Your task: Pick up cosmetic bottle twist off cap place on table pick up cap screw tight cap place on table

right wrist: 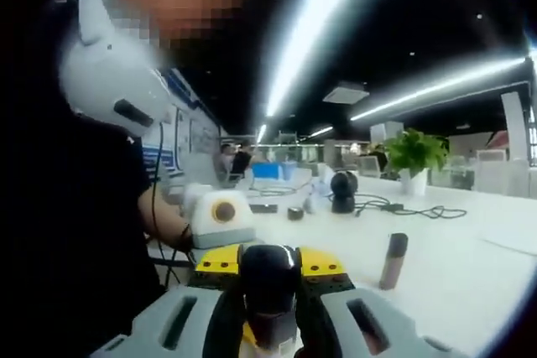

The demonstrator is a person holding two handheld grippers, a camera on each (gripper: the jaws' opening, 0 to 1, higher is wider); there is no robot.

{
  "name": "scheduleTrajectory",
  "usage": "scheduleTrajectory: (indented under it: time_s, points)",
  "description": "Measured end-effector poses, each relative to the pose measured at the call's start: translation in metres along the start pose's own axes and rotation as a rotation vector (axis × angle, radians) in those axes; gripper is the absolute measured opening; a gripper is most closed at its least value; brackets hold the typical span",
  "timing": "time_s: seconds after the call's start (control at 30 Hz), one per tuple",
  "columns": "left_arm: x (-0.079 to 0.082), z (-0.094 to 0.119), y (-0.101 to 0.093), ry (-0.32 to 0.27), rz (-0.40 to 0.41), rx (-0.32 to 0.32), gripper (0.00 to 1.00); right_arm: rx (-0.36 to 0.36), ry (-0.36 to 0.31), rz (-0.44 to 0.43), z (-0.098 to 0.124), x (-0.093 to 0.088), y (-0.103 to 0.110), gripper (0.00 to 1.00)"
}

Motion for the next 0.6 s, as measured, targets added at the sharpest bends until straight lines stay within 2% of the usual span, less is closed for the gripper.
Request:
scheduleTrajectory:
  time_s: [0.37, 0.6]
  points:
    - [-0.0002, 0.0001, 0.0002, 0.002, 0.006, -0.004, 0.12, 0.199, -0.029, -0.012, 0.0013, -0.0024, 0.0009, 0.17]
    - [-0.0005, 0.0000, -0.0005, 0.004, 0.005, -0.008, 0.12, 0.304, -0.023, 0.007, -0.0008, -0.0018, 0.0039, 0.17]
Point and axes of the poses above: the point that each gripper's makers call its tool centre point, and the gripper's own axes: z roughly backward along the fingers, y roughly to its left, x roughly out of its top, the point moved 2 cm from there along z, roughly backward along the fingers, and after that the axes turned 15 degrees about z, right-handed, at the moved point
